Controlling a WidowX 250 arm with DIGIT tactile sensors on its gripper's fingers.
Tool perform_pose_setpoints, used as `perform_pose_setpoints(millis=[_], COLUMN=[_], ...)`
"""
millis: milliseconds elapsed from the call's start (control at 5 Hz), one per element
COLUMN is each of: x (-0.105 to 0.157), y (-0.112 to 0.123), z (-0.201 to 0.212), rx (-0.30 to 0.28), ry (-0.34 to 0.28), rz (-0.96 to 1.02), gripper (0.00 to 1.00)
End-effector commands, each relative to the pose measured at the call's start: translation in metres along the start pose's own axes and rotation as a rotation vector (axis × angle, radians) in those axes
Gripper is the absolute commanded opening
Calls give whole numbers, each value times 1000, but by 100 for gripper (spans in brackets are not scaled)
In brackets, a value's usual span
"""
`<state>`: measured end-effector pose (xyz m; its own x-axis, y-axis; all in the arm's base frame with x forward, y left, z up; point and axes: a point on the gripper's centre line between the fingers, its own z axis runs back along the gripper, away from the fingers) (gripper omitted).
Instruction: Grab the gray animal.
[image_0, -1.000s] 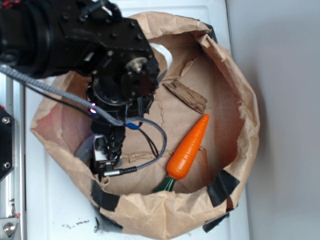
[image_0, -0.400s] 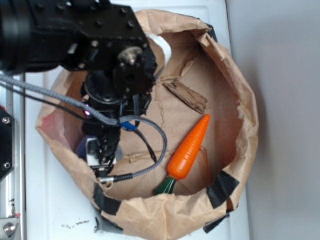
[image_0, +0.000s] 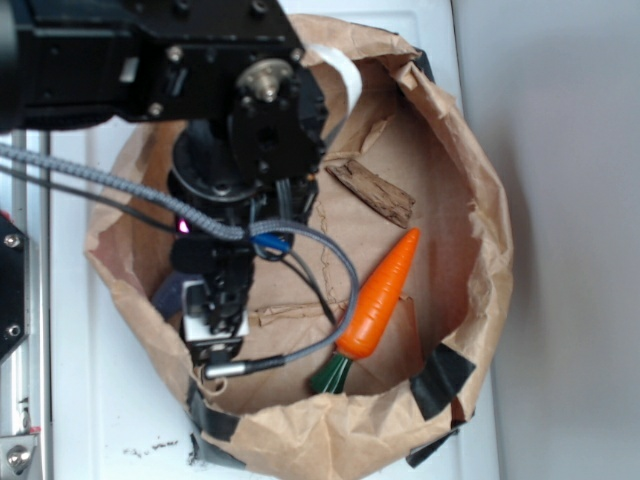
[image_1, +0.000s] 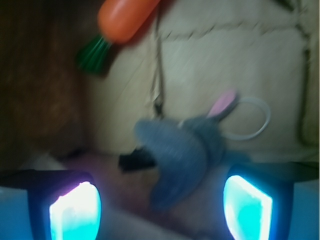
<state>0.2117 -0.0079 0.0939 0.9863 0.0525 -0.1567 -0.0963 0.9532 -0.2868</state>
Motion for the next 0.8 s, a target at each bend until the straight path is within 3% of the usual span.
perform_pose_setpoints(millis=[0, 200, 400, 600], x=[-2, -5, -2, 4], y=[-3, -1, -2, -3], z=[-35, -58, -62, -59], rx=[86, 145, 164, 161], ry=[-5, 1, -6, -2], rz=[-71, -111, -106, -88], gripper=[100, 100, 100, 0])
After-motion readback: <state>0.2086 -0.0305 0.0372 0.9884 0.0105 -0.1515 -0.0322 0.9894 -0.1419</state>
